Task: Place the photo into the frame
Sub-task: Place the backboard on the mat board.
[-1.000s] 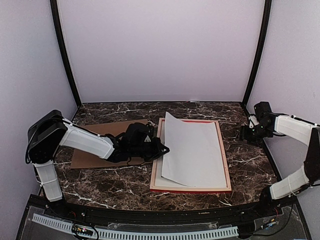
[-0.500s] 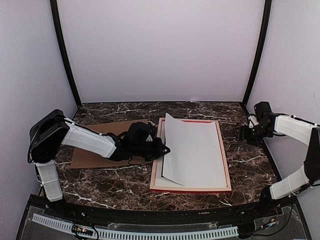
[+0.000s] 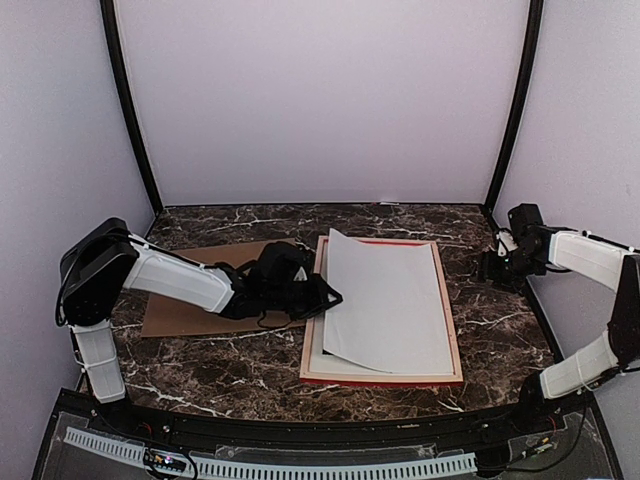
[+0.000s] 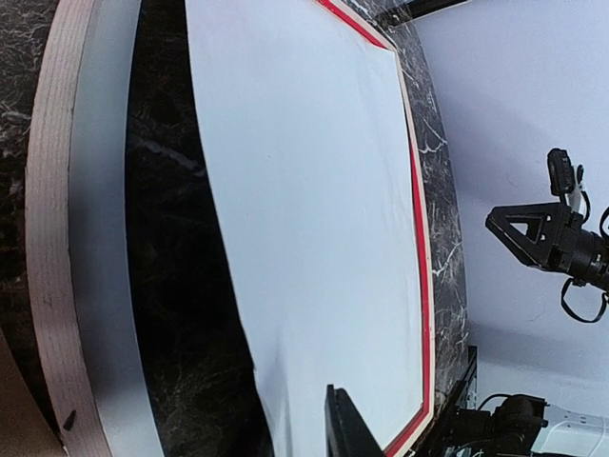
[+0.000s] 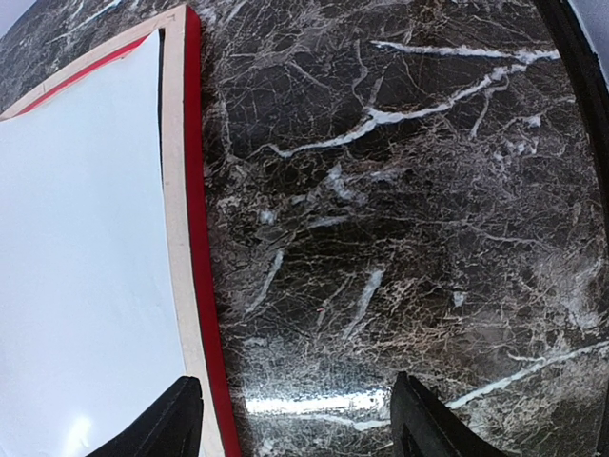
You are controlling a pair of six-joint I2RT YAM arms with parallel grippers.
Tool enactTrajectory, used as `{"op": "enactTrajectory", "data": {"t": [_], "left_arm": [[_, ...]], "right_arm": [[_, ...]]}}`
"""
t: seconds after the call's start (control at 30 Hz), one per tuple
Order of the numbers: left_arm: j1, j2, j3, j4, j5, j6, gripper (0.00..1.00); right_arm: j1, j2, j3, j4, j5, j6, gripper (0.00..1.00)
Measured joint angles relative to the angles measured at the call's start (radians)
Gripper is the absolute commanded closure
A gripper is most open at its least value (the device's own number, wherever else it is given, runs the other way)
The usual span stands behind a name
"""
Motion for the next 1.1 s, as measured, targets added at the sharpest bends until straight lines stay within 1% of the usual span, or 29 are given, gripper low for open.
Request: {"op": "enactTrajectory", "data": {"t": [0.2, 0.43, 0.5, 0.63, 0.83, 1.1], "left_arm": [[0.001, 0.007, 0.013, -0.033, -0.006, 0.026, 0.68], [0.004, 0.031, 0.047, -0.076, -0.013, 0.061, 0.60], [0.007, 0.038, 0.051, -0.086, -0.016, 0.071, 0.54], [0.011, 0.047, 0.056, -0.126, -0.026, 0.092, 0.47], [0.024, 0.053, 0.088, -0.175, -0.045, 0.128, 0.43], [0.053, 0.053, 0.100, -0.216, -0.053, 0.166, 0.41]], "right_arm": [[0.000, 0.000, 0.000, 0.000, -0.003, 0.000, 0.31], [0.000, 0.002, 0.000, 0.000, -0.014, -0.003, 0.31], [0.000, 0.002, 0.000, 0.000, -0.016, -0.003, 0.31], [0.000, 0.003, 0.000, 0.000, -0.018, -0.004, 0.31], [0.000, 0.005, -0.001, 0.000, -0.020, -0.005, 0.31], [0.019, 0.017, -0.001, 0.011, -0.019, -0.004, 0.30]]}}
